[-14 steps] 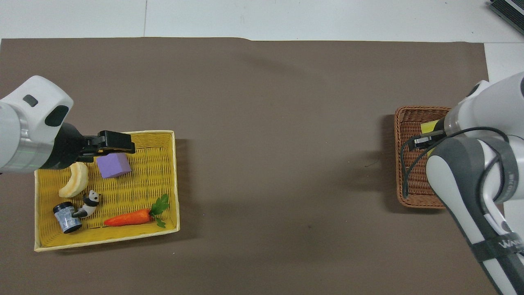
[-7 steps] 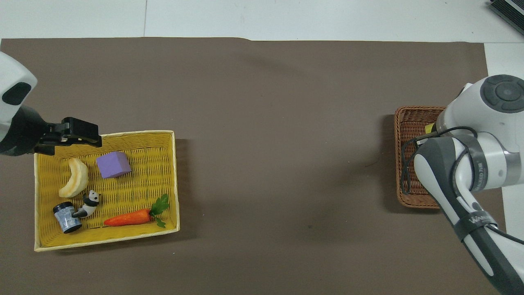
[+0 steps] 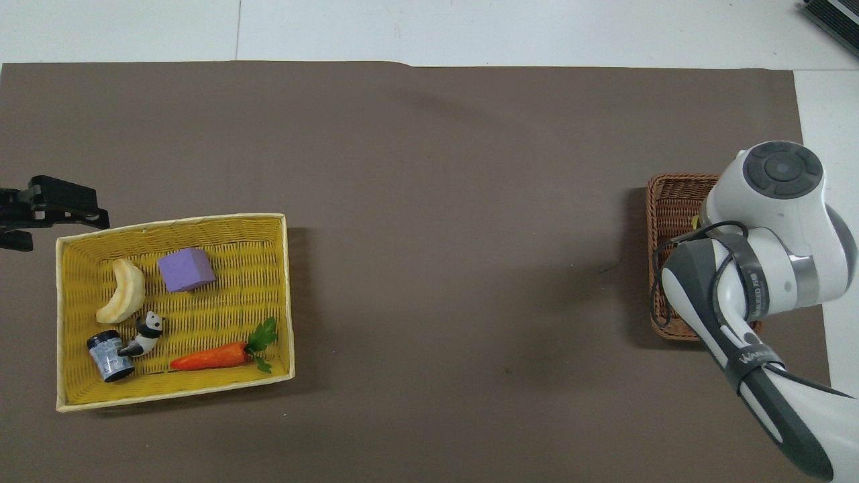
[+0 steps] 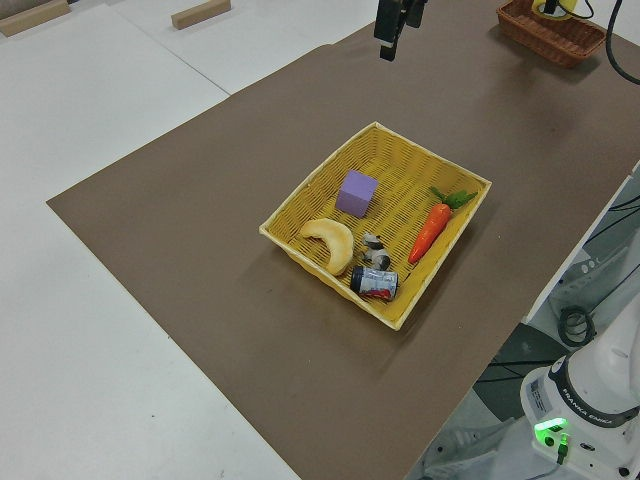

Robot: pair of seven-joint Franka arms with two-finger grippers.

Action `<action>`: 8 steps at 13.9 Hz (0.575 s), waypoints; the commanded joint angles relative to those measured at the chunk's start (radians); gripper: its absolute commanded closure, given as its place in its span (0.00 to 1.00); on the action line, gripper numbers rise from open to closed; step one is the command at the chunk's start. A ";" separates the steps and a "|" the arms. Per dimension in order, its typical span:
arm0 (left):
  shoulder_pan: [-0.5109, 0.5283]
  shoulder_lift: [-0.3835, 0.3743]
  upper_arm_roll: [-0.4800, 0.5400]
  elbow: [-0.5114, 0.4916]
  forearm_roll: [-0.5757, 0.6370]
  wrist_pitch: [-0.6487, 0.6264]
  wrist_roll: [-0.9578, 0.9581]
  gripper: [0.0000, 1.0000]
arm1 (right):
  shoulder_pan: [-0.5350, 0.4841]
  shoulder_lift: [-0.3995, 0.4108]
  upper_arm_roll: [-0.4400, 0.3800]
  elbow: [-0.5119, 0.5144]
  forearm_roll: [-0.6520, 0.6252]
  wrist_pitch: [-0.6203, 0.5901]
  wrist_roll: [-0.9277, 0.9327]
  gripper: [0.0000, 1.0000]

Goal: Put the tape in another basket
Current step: 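Lower the tape into the wicker basket and open the right gripper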

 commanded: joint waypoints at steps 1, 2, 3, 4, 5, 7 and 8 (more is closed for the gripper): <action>0.011 0.000 -0.014 0.018 0.020 -0.027 0.005 0.00 | -0.016 -0.013 0.014 -0.039 -0.032 0.044 -0.020 1.00; 0.011 0.000 -0.014 0.018 0.020 -0.027 0.004 0.00 | -0.011 -0.007 0.014 -0.037 -0.032 0.046 -0.015 1.00; 0.012 0.001 -0.014 0.018 0.020 -0.027 0.005 0.00 | -0.009 0.001 0.014 -0.039 -0.032 0.050 -0.006 1.00; 0.012 0.000 -0.014 0.018 0.020 -0.027 0.004 0.00 | -0.008 0.009 0.014 -0.039 -0.032 0.052 -0.005 1.00; 0.012 0.000 -0.014 0.018 0.020 -0.027 0.004 0.00 | -0.008 0.009 0.014 -0.040 -0.032 0.052 -0.011 1.00; 0.012 0.000 -0.014 0.018 0.020 -0.027 0.004 0.00 | -0.009 0.009 0.014 -0.051 -0.032 0.054 -0.027 1.00; 0.011 0.000 -0.014 0.018 0.020 -0.027 0.004 0.00 | -0.011 0.007 0.014 -0.071 -0.032 0.070 -0.041 1.00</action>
